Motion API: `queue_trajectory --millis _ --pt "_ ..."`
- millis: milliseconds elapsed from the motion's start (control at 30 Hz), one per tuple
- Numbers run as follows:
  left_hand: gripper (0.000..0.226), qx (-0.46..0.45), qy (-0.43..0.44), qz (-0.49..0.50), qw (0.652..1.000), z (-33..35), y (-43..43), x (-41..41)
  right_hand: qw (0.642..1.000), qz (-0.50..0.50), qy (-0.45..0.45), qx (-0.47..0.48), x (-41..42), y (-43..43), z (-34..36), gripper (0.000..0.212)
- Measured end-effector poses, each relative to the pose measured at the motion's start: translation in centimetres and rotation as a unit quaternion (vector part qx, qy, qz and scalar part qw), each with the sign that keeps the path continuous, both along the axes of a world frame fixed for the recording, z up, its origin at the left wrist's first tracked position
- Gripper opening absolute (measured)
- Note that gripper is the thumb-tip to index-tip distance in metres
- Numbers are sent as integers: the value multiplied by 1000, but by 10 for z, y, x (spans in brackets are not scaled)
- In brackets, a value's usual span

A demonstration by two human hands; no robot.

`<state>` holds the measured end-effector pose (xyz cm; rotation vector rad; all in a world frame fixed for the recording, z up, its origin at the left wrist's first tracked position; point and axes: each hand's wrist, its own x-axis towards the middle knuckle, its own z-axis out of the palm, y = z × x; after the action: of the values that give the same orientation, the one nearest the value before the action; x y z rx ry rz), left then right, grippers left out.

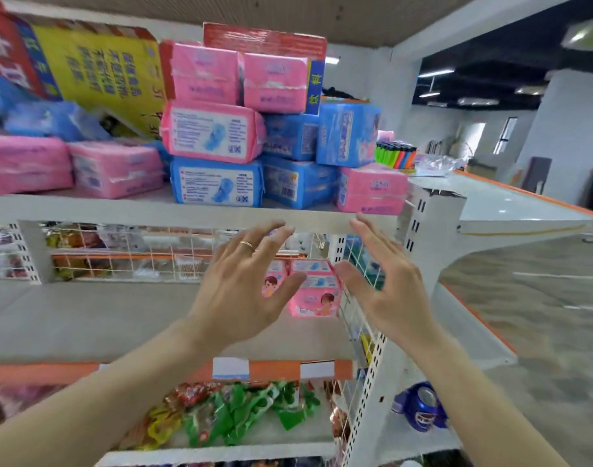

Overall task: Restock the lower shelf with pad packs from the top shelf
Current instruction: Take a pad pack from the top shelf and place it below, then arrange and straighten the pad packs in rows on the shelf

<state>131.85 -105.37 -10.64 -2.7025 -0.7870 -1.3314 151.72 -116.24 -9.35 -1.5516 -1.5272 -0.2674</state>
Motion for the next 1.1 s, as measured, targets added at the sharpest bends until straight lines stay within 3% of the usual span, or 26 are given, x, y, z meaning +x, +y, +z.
queue_trajectory --millis 200,600,867,1100 --pt "65 56 -27 0 998 52 20 7 999 -18 -39 21 1 13 56 74" --pt "64 98 -48 -6 994 106 84 14 997 -68 -9 21 14 75 118 75" --pt "64 111 -47 -24 992 120 125 8 969 -222 -108 26 23 149 130 88" --pt "48 238 -63 -57 967 109 135 8 946 -306 -101 29 23 193 127 85"
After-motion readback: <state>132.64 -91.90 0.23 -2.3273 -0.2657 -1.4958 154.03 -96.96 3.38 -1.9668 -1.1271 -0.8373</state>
